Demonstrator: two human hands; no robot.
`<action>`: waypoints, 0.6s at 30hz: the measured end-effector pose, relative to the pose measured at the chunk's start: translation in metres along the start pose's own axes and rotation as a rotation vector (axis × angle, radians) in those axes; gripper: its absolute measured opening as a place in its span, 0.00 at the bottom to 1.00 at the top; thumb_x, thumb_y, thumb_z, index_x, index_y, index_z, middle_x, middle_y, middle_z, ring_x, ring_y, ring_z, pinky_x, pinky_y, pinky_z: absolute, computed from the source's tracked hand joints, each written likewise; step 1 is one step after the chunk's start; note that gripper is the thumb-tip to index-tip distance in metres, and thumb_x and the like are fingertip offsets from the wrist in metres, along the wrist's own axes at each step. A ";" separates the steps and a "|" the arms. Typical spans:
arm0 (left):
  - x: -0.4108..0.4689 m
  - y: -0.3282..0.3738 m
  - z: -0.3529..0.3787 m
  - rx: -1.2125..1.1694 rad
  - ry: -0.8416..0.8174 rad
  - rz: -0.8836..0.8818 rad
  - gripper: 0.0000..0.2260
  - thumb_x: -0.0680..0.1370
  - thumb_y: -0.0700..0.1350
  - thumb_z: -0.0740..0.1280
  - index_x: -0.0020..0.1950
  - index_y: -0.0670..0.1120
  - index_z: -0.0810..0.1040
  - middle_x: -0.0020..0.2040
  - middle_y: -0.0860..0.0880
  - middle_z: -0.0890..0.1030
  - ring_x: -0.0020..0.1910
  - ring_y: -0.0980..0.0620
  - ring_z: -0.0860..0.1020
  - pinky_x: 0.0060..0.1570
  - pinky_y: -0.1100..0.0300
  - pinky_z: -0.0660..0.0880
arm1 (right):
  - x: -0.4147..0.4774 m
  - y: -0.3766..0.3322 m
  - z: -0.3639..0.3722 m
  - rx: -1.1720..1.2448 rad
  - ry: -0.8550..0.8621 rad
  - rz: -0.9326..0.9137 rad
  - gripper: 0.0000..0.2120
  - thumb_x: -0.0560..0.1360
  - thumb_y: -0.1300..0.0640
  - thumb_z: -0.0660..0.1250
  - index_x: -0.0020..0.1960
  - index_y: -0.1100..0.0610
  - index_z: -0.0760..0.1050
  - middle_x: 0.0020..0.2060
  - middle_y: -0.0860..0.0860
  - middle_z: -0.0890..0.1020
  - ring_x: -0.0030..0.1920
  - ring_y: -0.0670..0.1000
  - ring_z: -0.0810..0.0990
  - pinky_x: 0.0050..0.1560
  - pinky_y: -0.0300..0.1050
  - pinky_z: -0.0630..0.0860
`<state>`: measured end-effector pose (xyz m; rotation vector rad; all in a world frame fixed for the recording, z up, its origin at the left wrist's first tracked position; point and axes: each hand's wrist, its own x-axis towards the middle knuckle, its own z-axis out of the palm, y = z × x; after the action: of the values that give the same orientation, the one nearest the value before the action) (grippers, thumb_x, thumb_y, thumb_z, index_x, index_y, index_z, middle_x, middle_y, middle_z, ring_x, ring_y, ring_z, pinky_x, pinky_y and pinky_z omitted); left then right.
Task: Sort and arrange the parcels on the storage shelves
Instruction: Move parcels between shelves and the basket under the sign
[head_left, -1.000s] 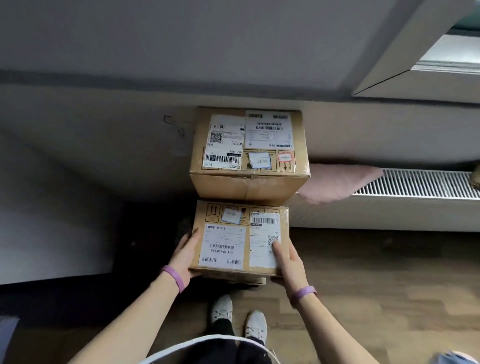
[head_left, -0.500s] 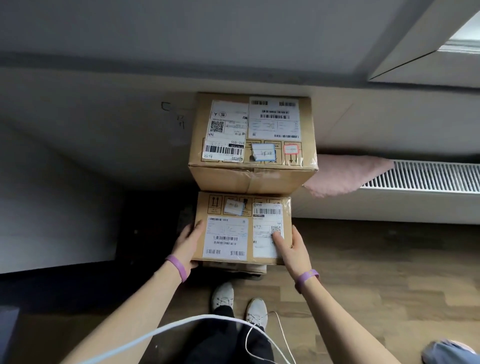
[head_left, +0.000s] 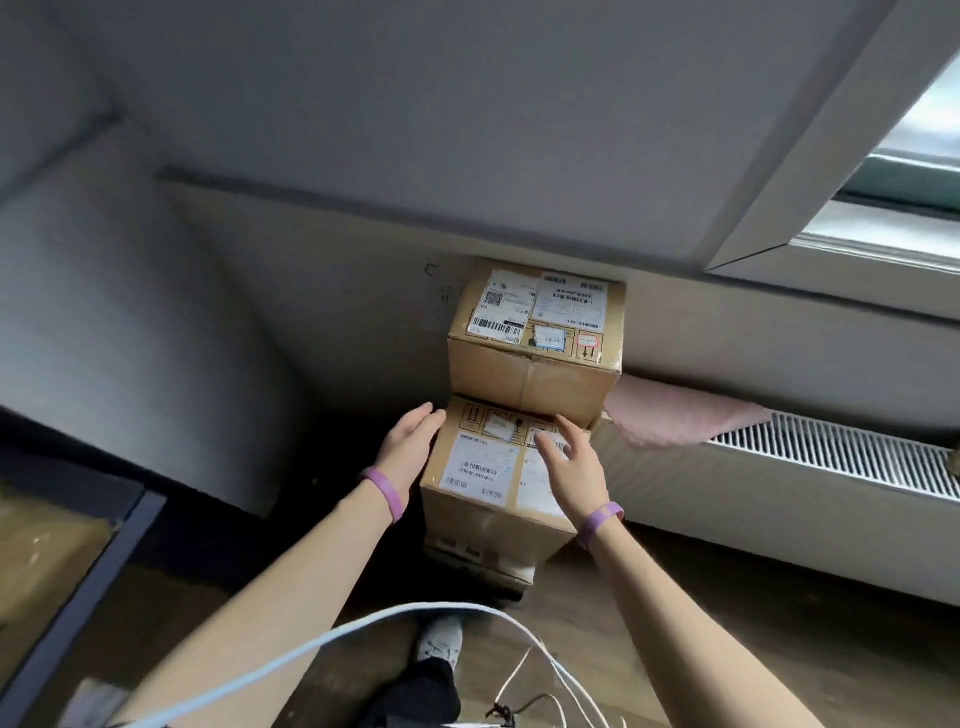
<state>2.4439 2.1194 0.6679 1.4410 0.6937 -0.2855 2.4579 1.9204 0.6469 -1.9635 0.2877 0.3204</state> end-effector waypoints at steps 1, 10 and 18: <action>-0.018 0.001 -0.002 -0.001 0.015 0.036 0.21 0.79 0.51 0.64 0.72 0.51 0.70 0.69 0.52 0.73 0.59 0.57 0.70 0.58 0.61 0.64 | -0.008 -0.005 -0.001 0.022 -0.026 -0.033 0.25 0.79 0.50 0.64 0.74 0.55 0.66 0.71 0.51 0.72 0.71 0.51 0.69 0.71 0.52 0.67; -0.186 -0.019 -0.050 -0.115 0.238 0.289 0.16 0.79 0.51 0.63 0.67 0.56 0.73 0.66 0.56 0.75 0.65 0.58 0.71 0.63 0.62 0.64 | -0.120 -0.048 0.026 0.172 -0.317 -0.244 0.22 0.79 0.51 0.65 0.72 0.51 0.68 0.70 0.46 0.73 0.68 0.46 0.71 0.62 0.37 0.68; -0.302 -0.063 -0.127 -0.263 0.559 0.330 0.17 0.76 0.55 0.64 0.65 0.58 0.74 0.65 0.57 0.76 0.64 0.57 0.73 0.59 0.61 0.67 | -0.225 -0.089 0.100 0.067 -0.672 -0.478 0.23 0.79 0.50 0.65 0.73 0.51 0.68 0.69 0.44 0.73 0.66 0.43 0.72 0.58 0.29 0.68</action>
<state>2.1402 2.1662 0.7982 1.3580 0.8846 0.4686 2.2688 2.0595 0.7629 -1.6809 -0.5857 0.6143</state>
